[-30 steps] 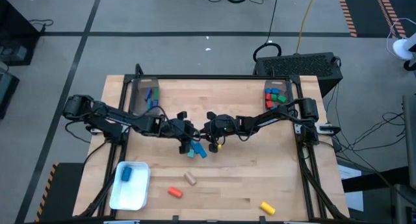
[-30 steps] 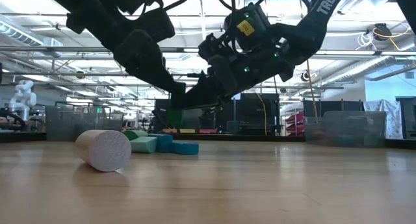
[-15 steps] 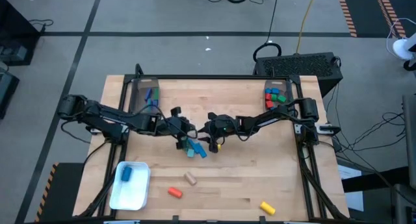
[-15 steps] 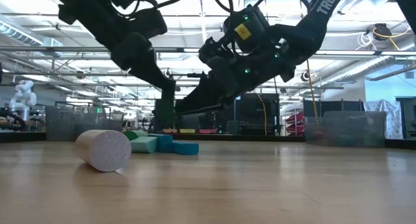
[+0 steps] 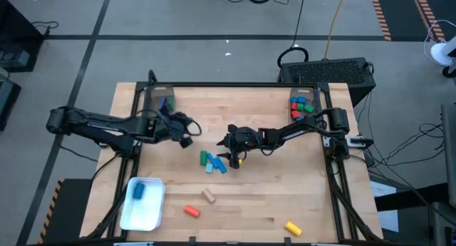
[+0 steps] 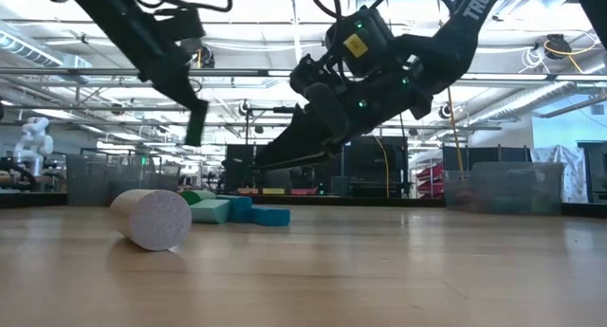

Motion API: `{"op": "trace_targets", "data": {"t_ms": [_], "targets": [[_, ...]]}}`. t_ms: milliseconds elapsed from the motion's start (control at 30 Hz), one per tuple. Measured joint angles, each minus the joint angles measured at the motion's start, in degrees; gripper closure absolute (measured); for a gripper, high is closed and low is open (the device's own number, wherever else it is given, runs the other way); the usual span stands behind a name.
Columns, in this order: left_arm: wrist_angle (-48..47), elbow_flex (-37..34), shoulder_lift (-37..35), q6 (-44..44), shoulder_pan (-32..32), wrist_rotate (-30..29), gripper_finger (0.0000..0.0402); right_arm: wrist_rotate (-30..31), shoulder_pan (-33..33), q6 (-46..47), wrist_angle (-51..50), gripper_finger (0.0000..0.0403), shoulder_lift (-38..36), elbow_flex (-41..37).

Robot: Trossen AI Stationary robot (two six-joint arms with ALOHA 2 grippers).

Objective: Sort blocks by size
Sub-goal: Put the green rectangular block into the left black bin, then put the green cylindrical block into the white bin

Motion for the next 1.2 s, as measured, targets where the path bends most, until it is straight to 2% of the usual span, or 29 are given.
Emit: {"op": "trace_targets", "data": {"t_ms": [233,500,633,767,1000,1200], "targets": [[-13.0,0.0,-4.5,-11.2,2.0,-7.2,0.0338,0.0,0.0,-0.2,-0.1,0.0192,0.0,0.0],[-23.1,0.0,-5.0,-17.7,5.4,-13.3,0.0338,-0.1,0.0,0.0,-0.1,0.0193,0.0,0.0],[-25.2,0.0,-5.0,-19.4,8.0,-13.3,0.0338,-0.2,0.5,0.2,0.0,0.0192,0.0,0.0],[-25.1,0.0,-4.9,-19.5,10.7,-10.6,0.0336,-0.2,1.4,0.0,0.9,0.0192,0.0,0.0],[-25.1,0.0,-4.9,-19.5,14.8,-8.8,0.0271,-0.2,2.5,-1.5,1.1,0.0192,0.0,0.0],[-25.1,0.0,-4.9,-19.2,17.1,-8.8,0.0254,-0.2,2.6,-1.5,1.2,0.0192,0.0,0.0]]}}
